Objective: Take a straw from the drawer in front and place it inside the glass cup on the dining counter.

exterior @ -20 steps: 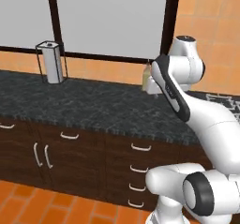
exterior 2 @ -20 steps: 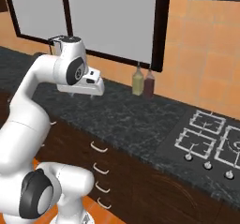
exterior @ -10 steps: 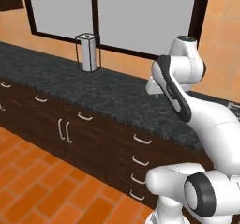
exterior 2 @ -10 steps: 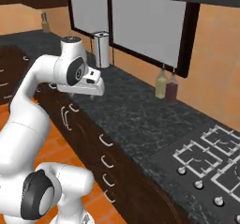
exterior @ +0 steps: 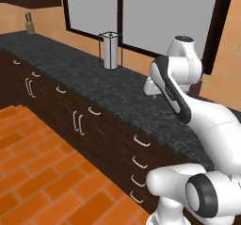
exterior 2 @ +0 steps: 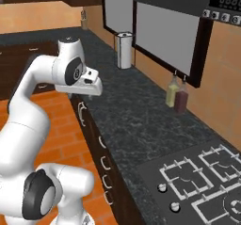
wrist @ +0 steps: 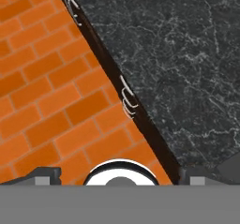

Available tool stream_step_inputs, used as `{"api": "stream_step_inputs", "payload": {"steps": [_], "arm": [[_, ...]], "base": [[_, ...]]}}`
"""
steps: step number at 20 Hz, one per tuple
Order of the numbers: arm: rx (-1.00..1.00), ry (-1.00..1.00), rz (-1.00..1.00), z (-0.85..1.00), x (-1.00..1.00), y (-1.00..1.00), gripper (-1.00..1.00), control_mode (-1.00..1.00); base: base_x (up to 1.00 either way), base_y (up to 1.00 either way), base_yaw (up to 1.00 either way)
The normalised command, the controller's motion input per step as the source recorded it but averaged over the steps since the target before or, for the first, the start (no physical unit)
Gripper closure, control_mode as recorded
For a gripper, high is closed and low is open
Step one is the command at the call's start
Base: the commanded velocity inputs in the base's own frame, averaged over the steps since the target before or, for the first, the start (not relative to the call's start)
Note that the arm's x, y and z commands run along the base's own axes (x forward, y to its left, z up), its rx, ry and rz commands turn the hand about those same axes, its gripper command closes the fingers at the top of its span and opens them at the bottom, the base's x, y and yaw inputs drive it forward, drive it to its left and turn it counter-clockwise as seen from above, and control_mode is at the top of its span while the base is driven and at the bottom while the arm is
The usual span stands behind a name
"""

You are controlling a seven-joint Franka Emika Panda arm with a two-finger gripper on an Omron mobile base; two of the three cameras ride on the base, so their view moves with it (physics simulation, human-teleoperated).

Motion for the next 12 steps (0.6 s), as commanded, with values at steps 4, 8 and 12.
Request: {"api": "stream_step_inputs", "payload": {"steps": [4,8,12], "arm": [[0.0,0.0,0.0,0.0,0.0,0.0,-1.0,1.0],[0.0,0.0,0.0,0.0,0.0,0.0,-1.0,1.0],[0.0,0.01,0.01,-0.01,0.0,-0.12,-1.0,-1.0]], "base": [[0.0,-0.57,0.11],[0.0,-0.6,0.09],[0.0,-0.47,0.05]]}}
